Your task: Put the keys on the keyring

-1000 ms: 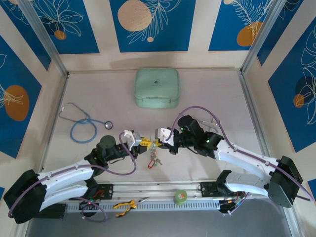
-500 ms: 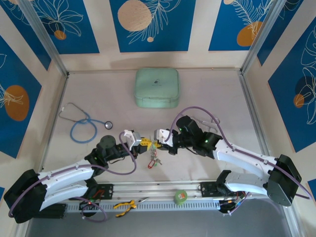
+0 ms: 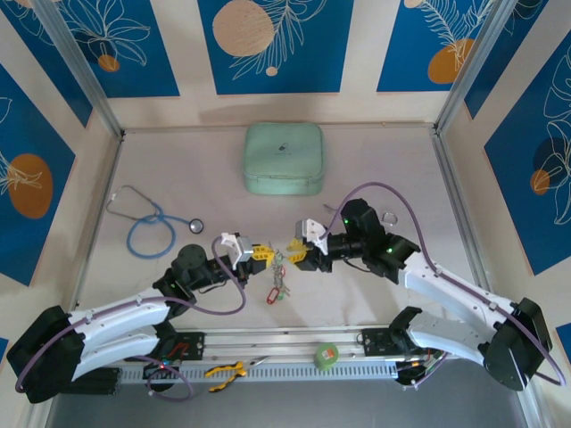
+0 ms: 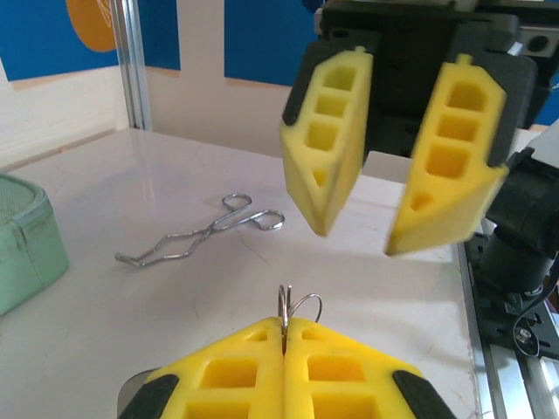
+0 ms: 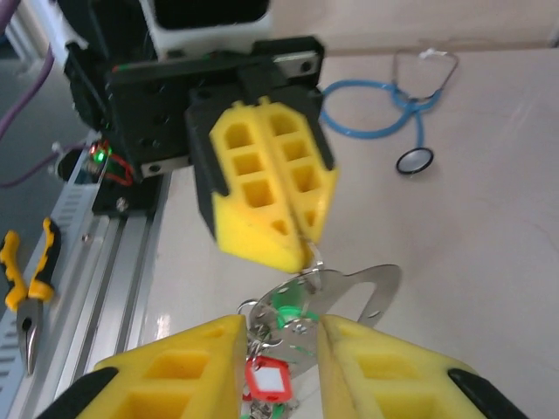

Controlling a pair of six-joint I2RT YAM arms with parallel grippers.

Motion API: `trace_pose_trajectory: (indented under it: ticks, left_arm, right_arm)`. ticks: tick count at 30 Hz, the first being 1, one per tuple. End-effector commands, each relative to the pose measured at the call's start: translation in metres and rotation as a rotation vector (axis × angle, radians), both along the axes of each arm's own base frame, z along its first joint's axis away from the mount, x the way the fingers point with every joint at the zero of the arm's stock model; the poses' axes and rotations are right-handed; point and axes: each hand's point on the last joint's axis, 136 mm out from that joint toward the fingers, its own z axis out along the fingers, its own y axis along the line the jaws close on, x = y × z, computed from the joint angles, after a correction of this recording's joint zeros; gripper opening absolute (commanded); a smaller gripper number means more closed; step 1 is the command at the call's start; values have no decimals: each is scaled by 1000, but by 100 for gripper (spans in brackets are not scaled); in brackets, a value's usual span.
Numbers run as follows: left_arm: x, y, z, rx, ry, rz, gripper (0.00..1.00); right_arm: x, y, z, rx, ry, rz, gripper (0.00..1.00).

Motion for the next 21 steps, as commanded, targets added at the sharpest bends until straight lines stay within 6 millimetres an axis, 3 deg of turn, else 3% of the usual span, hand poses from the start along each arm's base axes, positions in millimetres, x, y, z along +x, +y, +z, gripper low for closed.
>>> trace_pose_trajectory:
  ticks: [1, 8, 16, 21]
  left_arm:
    - [-7, -3, 23, -75, -67, -38, 0]
    - [-11, -3, 23, -85, -73, -61, 0]
    - [-12, -3, 23, -84, -72, -64, 0]
    - [-12, -4, 23, -86, -69, -69, 0]
  right_arm:
    - [-2, 4, 3, 46, 78, 9, 27]
    - [4, 13, 4, 69, 126, 4, 26]
    - [6, 4, 10, 100, 121, -19, 23]
    - [16, 2, 0, 57, 104, -69, 20]
